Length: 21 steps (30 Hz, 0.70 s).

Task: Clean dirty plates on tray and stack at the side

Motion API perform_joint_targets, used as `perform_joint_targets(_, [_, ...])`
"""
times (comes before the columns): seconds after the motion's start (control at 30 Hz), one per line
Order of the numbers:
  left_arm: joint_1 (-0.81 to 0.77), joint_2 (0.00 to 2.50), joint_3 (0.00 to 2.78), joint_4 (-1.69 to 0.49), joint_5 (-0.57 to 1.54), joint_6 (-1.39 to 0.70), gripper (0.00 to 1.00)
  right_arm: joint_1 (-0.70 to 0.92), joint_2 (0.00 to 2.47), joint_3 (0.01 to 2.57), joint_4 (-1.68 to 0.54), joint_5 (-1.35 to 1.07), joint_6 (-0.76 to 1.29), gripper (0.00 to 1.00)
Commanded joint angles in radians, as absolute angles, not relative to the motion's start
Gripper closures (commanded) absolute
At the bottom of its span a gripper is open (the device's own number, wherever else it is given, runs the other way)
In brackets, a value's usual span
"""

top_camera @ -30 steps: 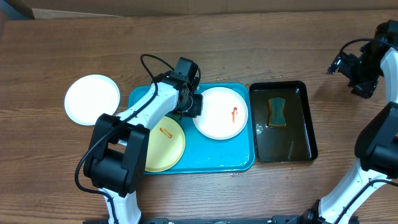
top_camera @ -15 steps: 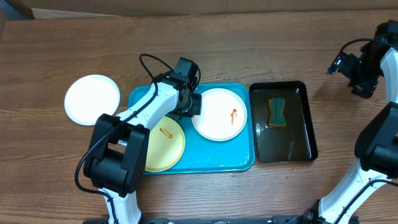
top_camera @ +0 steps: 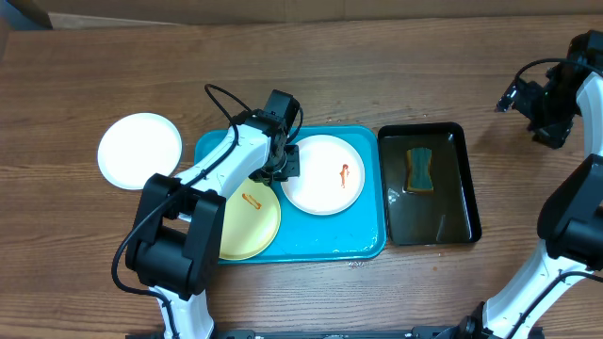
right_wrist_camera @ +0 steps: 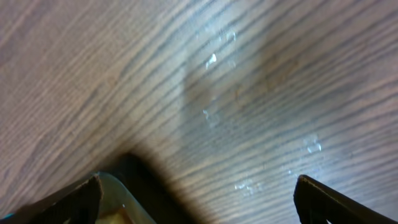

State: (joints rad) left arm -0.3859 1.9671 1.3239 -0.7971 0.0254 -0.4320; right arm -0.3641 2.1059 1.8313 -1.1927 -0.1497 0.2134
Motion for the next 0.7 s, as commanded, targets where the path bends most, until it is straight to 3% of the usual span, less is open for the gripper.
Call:
perform_joint_targets(0.0, [-0.384,1.962,1.317,-0.802,-0.007,-0.461,0.96,-0.36,2.093,1.853,-1.163,-0.173,0.236,0.0])
perform_joint_targets(0.2, [-0.385,1.962,1.317,-0.782,-0.007,-0.461,0.95,-0.36,2.091,1.861,-1.245,-0.303,0.233,0.03])
perform_joint_targets(0.27, [-0.386,1.962,1.317,-0.78,-0.007,-0.462,0.95,-0.36,2.088,1.881,-1.312,-0.377,0.205,0.39])
perform_joint_targets(0.3, [-0.387,1.962,1.317,-0.78,-0.007,-0.462,0.95,-0.356,2.084,1.888,-1.343,-0.379,0.206,0.46])
perform_joint_targets(0.47, [-0.387,1.962,1.311,-0.768,-0.007,-0.462,0.95,-0.27,2.024,1.888,-1.467,-0.36,0.099,0.43])
perform_joint_targets(0.67, [-0.387,1.962,1.295,-0.759,-0.007,-0.461,0.95,-0.123,1.952,1.884,-1.557,-0.201,0.16,0.42])
